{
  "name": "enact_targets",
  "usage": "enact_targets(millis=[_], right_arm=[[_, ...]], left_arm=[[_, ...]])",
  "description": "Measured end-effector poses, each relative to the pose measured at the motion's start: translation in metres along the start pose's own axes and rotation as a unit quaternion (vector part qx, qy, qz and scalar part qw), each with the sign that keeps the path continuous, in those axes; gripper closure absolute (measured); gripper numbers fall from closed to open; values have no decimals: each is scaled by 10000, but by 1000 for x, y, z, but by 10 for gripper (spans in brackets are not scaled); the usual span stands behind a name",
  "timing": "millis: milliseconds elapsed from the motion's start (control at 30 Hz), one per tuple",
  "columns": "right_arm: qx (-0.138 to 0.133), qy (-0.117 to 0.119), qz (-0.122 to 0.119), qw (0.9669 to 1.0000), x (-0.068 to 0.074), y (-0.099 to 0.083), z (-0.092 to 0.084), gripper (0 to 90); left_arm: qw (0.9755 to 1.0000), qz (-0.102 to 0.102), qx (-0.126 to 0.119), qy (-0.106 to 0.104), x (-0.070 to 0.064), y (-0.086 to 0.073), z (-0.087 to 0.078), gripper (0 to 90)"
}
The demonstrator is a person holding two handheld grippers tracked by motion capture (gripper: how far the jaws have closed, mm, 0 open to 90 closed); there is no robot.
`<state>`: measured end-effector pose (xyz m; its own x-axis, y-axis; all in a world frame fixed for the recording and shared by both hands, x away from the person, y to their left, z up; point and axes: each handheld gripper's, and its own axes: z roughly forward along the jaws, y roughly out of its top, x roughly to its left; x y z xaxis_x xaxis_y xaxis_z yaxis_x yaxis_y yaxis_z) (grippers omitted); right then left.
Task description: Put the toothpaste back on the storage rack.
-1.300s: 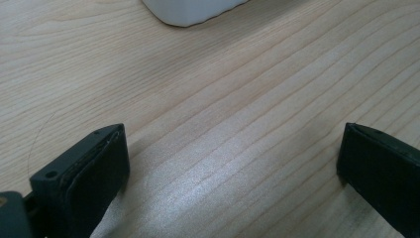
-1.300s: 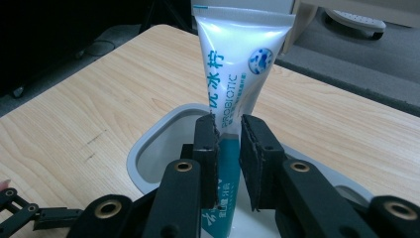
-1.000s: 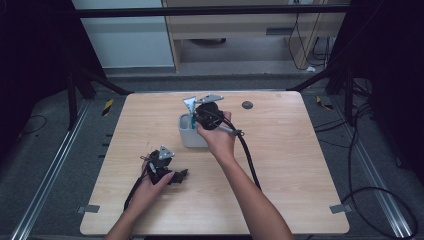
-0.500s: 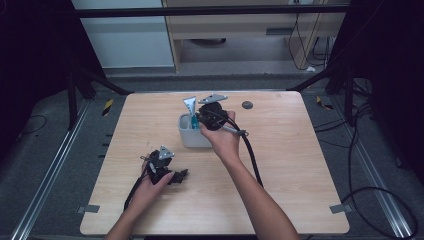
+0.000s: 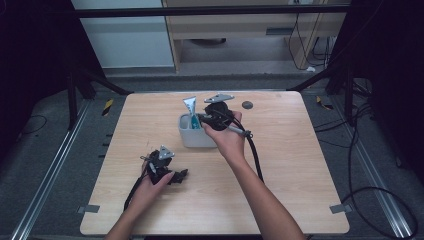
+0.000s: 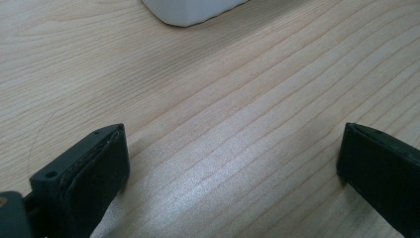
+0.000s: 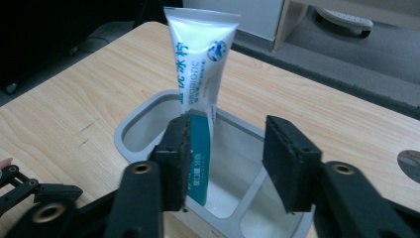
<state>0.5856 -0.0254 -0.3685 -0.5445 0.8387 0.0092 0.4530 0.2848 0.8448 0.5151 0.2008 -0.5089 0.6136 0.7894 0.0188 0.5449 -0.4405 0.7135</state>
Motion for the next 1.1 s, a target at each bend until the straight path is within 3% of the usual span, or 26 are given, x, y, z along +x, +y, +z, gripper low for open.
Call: enact_targets(millis=[233, 367, 467, 700, 833, 1100], right_arm=[[-3, -80, 42, 10000, -7, -3, -3, 384], [-50, 0, 53, 10000, -11, -5, -5, 280], [-113, 1, -99, 9999, -13, -6, -8, 219], [33, 163, -188, 9997, -20, -10, -19, 93], [227, -135, -432, 9987, -23, -12, -24, 78], [305, -255, -421, 9983, -40, -26, -38, 79]], left_arm=[[10000, -8, -2, -4, 0, 0, 0, 0], [10000, -10, -4, -5, 0, 0, 0, 0], [10000, -10, -4, -6, 0, 0, 0, 0], [10000, -4, -1, -5, 0, 0, 0, 0], [10000, -1, 10, -8, 0, 0, 0, 0], [10000, -1, 11, -7, 0, 0, 0, 0]])
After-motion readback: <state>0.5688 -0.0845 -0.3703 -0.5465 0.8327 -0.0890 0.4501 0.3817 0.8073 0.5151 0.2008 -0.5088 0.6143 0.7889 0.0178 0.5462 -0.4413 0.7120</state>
